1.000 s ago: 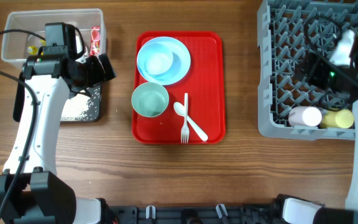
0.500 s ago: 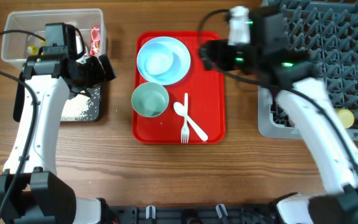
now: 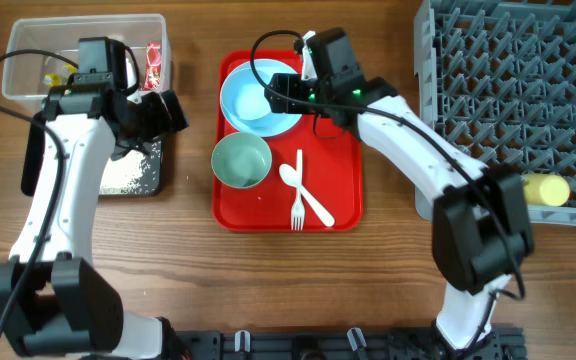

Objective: Sort waste into correct bins and load items into the dishwasher rack
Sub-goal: 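Reach the right gripper to the light-blue bowl and grasp it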

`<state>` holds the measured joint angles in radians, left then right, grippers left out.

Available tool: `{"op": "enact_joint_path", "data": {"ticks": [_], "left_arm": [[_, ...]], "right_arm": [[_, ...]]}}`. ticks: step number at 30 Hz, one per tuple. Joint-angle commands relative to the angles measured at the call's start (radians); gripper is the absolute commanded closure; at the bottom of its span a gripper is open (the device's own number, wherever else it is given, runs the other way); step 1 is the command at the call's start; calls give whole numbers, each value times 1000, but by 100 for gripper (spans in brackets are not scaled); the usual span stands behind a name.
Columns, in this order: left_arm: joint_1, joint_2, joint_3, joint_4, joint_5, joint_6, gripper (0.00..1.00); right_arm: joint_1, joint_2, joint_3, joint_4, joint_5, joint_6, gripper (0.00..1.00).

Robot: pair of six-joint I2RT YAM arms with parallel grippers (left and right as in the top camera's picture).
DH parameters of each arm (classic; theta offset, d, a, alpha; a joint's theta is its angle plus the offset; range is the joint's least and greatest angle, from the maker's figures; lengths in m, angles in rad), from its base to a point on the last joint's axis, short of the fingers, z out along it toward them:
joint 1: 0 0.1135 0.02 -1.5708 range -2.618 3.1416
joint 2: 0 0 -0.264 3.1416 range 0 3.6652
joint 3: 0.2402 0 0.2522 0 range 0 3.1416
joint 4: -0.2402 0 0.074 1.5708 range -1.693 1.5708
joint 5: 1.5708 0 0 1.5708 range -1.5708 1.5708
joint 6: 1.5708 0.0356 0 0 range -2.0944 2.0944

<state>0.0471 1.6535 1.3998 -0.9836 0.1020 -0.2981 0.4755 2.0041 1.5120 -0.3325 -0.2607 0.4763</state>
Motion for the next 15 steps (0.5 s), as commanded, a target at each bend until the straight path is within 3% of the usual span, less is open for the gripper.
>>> {"op": "enact_joint_path", "data": {"ticks": [1, 15], "left_arm": [[3, 47, 6, 2, -6, 2, 0], [3, 62, 6, -5, -7, 2, 0]], "right_arm": [[6, 62, 11, 58, 5, 74, 25], [25, 179, 11, 193, 63, 153, 39]]}}
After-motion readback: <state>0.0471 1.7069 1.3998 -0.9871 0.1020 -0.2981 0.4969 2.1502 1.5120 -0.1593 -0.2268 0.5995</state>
